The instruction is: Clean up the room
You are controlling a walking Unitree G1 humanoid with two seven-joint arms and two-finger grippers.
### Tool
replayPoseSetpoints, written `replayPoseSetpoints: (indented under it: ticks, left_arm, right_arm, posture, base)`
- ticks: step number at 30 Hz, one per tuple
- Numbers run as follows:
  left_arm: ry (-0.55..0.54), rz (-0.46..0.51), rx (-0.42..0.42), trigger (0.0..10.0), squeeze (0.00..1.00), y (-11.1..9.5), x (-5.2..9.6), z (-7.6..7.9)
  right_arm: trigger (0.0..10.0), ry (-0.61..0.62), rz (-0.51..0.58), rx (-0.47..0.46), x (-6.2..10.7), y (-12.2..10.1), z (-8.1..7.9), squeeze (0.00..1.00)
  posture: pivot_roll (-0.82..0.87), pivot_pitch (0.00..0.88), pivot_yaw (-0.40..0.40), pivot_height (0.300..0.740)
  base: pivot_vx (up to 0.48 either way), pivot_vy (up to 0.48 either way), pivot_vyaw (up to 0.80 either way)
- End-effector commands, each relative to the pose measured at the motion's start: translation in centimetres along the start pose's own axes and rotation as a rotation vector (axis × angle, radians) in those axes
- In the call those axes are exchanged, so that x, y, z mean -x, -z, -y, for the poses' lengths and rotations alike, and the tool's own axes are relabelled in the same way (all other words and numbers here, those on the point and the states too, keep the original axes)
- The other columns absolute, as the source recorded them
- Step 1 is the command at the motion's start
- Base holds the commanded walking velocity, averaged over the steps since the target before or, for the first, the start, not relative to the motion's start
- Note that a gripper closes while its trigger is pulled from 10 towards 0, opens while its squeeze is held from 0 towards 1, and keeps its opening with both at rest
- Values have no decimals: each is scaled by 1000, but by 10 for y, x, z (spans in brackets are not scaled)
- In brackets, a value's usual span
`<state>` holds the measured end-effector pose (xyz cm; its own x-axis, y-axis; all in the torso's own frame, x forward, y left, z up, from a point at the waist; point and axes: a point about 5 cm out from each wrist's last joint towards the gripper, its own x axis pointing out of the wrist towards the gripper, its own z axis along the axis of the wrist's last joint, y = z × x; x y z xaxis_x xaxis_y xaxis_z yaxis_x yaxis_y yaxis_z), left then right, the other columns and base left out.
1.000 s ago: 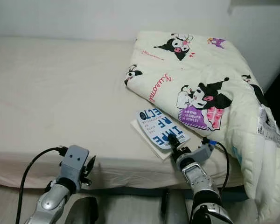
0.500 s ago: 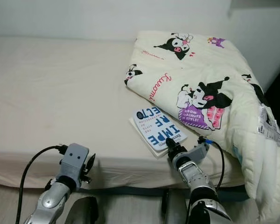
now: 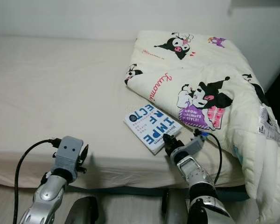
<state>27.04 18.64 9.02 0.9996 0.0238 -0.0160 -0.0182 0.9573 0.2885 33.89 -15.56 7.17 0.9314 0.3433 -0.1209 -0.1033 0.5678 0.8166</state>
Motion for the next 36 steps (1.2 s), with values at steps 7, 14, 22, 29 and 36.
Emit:
replayPoseSetpoints:
  ticks: [7, 14, 22, 29, 36]
  left_arm:
    - [-141, -17, 232, 10000, 0, -5, -10, -19]
    - [-131, 13, 235, 10000, 0, -12, -12, -16]
    - [-143, 70, 253, 10000, 0, -24, -14, -8]
    - [-126, 81, 240, 10000, 0, -25, -11, -3]
    - [-141, 83, 244, 10000, 0, -26, -10, -4]
  right_arm:
    - [10000, -232, 54, 269, 9, -7, -45, 0]
    - [10000, -178, 156, 523, 16, -12, -49, 0]
    - [10000, -19, 256, 858, 27, -16, -48, 0]
    - [10000, -21, 232, 890, 27, -7, -48, 0]
    - [10000, -19, 245, 873, 26, -3, -47, 0]
  posture:
    - [51, 66, -46, 565]
    - [50, 52, -44, 565]
    - [50, 53, -54, 585]
    - [49, 59, -61, 615]
    - [53, 61, -61, 650]
  base:
    - [0, 0, 0]
    - [0, 0, 0]
    - [0, 0, 0]
    - [0, 0, 0]
    - [0, 0, 0]
